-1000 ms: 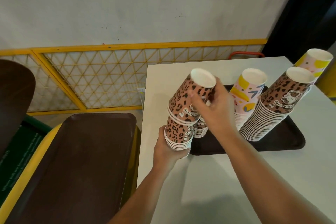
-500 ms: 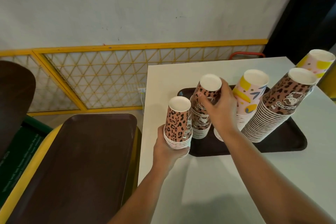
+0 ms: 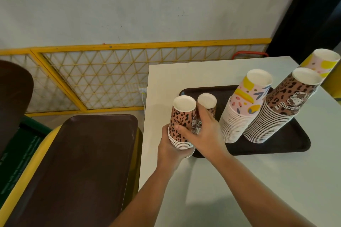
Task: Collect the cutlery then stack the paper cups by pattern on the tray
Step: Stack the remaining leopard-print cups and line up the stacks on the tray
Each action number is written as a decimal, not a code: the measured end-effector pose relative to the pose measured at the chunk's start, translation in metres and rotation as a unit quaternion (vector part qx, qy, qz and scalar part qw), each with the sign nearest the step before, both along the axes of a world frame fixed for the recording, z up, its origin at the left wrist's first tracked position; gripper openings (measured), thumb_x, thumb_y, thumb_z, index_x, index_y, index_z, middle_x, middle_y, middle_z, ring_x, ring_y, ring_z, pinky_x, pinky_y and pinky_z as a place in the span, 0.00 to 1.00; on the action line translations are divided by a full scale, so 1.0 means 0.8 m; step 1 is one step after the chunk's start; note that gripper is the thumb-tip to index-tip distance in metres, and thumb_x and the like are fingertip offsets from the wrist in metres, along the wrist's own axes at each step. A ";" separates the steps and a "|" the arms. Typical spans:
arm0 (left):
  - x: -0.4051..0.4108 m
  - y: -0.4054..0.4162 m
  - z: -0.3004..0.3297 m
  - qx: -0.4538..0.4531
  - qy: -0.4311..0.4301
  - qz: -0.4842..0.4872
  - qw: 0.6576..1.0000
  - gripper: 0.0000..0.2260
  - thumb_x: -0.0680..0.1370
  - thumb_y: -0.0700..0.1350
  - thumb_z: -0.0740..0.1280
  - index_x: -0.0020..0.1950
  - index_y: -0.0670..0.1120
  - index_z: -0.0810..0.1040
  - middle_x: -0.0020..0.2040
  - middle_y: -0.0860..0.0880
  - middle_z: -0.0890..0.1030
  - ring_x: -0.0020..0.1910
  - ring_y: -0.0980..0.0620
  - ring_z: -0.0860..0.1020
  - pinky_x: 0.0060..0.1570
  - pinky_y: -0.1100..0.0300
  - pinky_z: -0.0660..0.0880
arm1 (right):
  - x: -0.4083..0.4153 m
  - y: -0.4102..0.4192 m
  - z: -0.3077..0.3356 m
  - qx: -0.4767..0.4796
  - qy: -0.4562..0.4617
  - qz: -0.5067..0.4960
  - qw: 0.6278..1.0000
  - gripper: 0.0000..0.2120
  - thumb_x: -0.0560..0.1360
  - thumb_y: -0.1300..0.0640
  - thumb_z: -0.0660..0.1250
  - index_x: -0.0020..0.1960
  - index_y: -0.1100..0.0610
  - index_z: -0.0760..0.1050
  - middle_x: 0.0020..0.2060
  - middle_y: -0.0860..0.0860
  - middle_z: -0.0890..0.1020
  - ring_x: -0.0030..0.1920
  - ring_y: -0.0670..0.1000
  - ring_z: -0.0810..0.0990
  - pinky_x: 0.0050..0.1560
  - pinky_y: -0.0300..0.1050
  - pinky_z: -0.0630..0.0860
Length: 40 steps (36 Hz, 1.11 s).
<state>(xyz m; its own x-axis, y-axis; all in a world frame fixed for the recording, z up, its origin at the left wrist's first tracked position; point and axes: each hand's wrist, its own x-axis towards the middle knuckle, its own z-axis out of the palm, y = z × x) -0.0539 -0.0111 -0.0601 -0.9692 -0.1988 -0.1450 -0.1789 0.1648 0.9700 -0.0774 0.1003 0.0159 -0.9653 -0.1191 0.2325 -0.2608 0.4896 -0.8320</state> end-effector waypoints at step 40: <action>0.006 0.003 0.017 0.001 0.002 0.002 1.000 0.35 0.60 0.39 0.81 0.55 0.61 0.67 0.53 0.60 0.78 0.54 0.59 0.77 0.54 0.59 0.78 | -0.054 0.040 0.000 -0.006 0.080 -0.155 0.985 0.34 0.67 0.49 0.74 0.68 0.58 0.66 0.63 0.53 0.75 0.64 0.52 0.72 0.64 0.46 0.69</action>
